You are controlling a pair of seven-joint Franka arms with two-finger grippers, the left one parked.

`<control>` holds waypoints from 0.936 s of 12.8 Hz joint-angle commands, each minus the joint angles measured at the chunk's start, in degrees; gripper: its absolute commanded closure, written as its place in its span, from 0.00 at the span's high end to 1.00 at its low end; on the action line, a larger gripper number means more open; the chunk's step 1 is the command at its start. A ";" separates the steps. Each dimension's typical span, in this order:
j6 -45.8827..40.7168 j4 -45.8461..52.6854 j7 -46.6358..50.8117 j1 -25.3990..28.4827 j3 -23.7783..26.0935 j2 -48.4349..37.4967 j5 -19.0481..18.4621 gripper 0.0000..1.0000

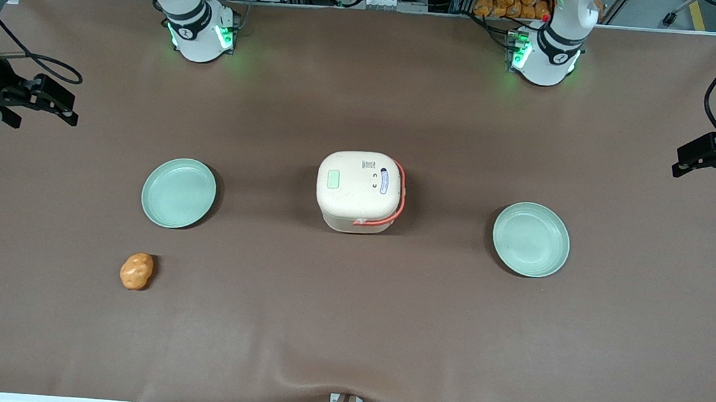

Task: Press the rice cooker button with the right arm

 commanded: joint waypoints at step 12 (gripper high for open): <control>1.58 0.84 6.14 5.36 0.55 2.01 -0.03 1.00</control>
